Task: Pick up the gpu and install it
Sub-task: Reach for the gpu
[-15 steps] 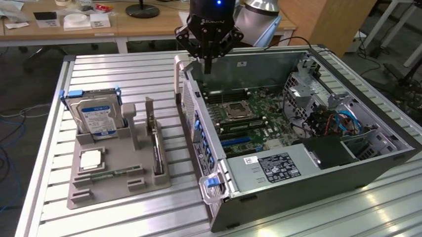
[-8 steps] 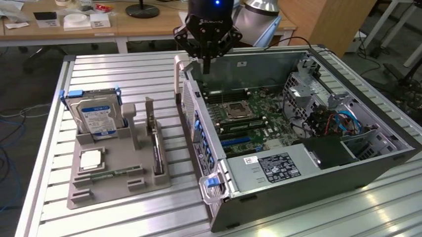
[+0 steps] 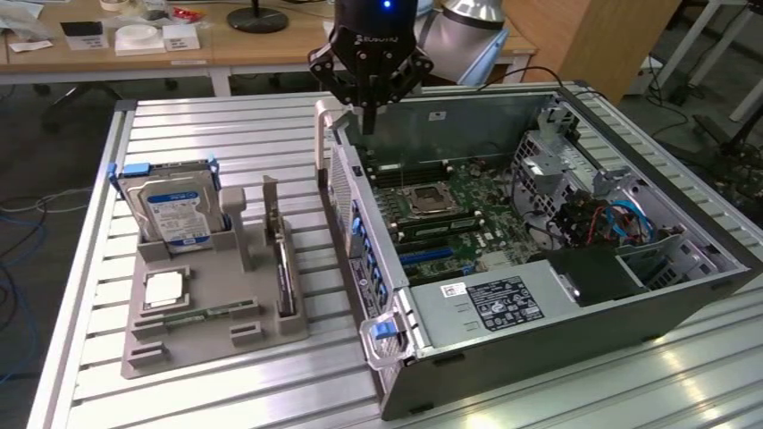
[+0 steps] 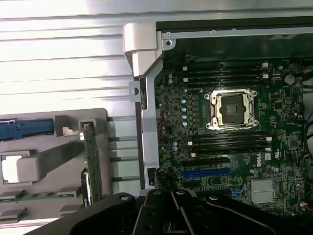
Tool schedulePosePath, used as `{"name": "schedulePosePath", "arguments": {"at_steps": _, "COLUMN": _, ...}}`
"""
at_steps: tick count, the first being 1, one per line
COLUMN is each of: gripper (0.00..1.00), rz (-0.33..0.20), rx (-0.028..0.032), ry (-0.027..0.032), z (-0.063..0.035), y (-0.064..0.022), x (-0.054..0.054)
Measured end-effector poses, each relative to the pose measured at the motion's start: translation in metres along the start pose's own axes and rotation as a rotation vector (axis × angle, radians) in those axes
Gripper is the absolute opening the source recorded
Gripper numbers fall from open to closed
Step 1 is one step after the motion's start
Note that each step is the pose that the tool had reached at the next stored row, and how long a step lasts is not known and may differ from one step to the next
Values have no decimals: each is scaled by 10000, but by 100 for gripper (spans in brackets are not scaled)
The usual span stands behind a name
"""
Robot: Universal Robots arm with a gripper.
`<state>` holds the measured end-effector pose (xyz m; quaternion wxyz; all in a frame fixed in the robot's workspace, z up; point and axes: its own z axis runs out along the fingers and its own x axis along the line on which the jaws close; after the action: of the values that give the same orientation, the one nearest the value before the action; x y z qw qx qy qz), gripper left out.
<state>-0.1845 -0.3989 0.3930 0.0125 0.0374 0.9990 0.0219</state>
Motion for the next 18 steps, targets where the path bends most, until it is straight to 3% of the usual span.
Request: {"name": "schedulePosePath", "arguments": {"at_steps": 18, "gripper": 11, "rz": 1, "rx": -1, "ry": -2, "z": -5, "y": -25, "x": 336}}
